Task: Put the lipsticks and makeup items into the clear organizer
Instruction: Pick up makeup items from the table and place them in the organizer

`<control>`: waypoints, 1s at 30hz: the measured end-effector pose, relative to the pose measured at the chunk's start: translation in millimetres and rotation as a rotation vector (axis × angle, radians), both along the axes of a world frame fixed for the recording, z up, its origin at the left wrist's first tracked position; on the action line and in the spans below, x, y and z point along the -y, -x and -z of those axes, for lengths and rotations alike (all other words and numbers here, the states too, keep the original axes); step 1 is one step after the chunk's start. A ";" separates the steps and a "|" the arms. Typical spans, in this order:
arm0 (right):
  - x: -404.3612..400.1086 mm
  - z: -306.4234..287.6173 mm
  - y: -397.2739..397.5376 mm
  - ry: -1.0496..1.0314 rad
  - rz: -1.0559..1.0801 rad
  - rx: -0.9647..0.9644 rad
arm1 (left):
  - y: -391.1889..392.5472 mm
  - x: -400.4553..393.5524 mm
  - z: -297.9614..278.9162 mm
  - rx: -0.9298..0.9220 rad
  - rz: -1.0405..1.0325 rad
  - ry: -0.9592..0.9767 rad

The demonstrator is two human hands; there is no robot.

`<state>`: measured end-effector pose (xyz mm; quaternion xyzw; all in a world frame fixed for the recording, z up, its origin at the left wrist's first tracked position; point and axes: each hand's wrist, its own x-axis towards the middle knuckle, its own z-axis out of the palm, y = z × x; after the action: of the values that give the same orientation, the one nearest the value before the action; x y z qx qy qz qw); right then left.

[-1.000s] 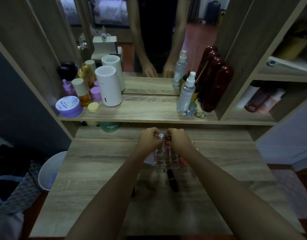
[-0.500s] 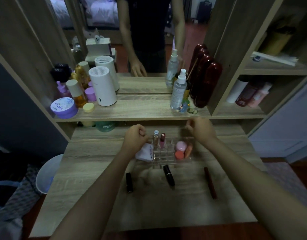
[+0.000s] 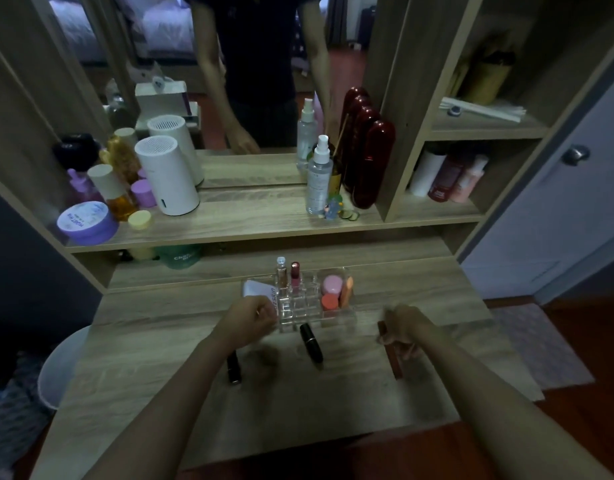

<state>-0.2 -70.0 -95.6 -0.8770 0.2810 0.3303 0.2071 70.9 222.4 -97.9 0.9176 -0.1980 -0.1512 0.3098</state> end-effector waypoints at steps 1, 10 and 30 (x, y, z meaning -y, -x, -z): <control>-2.4 2.6 2.1 0.013 0.024 0.027 | 0.9 -1.8 1.7 -0.014 0.001 -0.013; 13.8 -44.7 -4.8 -0.137 0.234 0.398 | 7.7 -20.9 0.5 -0.050 -0.136 -0.079; -90.5 -62.0 -66.6 -0.157 -0.128 0.669 | 55.3 -62.1 32.0 -0.207 -0.512 -0.070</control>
<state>66.3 20.5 -33.6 -0.9339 0.1159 0.0575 0.3333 15.6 284.4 -129.9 0.9276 0.0785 -0.1675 0.3245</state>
